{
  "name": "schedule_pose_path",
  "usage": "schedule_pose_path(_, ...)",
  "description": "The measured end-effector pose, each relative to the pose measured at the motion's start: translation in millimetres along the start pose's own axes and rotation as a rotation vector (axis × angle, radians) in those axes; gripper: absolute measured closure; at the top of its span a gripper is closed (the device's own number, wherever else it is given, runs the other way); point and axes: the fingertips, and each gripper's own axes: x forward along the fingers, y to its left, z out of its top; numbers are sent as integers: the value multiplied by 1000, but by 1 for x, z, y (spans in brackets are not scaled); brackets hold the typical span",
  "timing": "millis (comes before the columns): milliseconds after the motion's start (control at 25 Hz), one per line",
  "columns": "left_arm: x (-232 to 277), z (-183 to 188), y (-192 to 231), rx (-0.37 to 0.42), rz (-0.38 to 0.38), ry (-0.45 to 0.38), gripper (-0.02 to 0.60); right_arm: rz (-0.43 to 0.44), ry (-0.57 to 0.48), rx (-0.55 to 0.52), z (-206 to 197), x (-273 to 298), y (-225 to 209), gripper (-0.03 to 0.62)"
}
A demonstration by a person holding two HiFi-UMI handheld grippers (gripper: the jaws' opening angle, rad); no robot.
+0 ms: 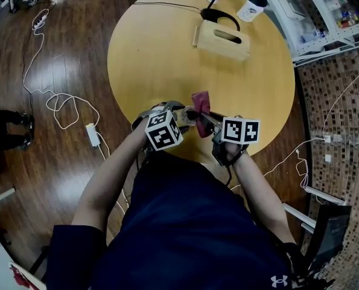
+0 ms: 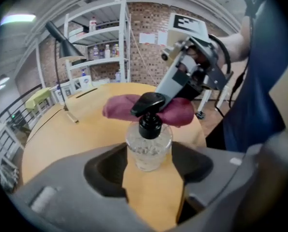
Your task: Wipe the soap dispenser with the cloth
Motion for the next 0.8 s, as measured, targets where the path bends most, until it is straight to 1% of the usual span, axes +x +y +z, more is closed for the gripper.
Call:
schedule_pose_path(80,0,1,2,56,-49,23,290,1,5,-27,9,5,-1,505)
schedule_pose_path(120,0,1,4,57,-52,31,288,5,6,-30,11,6,-2,505)
schedule_pose_path(160,0,0,7,34,-37,36,282,9,4,-26,11,6,-2,505)
schedule_pose_path(200,-2,-1,10,-14,-8,36,251,13,0,-21,10,5,-1,506)
schedule_pose_path(240,-4,-4,12,-84,28,28,235,18,-5,-15,8,4,0,507)
schedule_pose_path(320,-9,-13,12,-252,105,-3,238,29,-13,6,0,0,2,507)
schedule_pose_path(360,-11,-16,10,-316,139,-22,249,35,-16,20,-4,-2,3,507)
schedule_pose_path(400,-12,-17,7,-351,167,-37,261,39,-17,33,-9,-3,4,507)
schedule_pose_path(440,-11,-17,4,-356,188,-47,261,43,-17,43,-13,-4,5,507)
schedule_pose_path(520,-7,-14,-2,-307,205,-44,261,43,-9,51,-19,-5,8,507)
schedule_pose_path(560,-4,-13,-3,-267,202,-33,274,40,-2,47,-21,-5,8,507)
schedule_pose_path(600,-1,-12,-4,-225,192,-18,310,35,4,41,-20,-5,8,507)
schedule_pose_path(720,2,-11,-1,-111,137,21,315,15,1,16,-6,-3,1,507)
schedule_pose_path(800,3,-11,1,-19,91,42,319,3,-7,-4,8,1,-3,507)
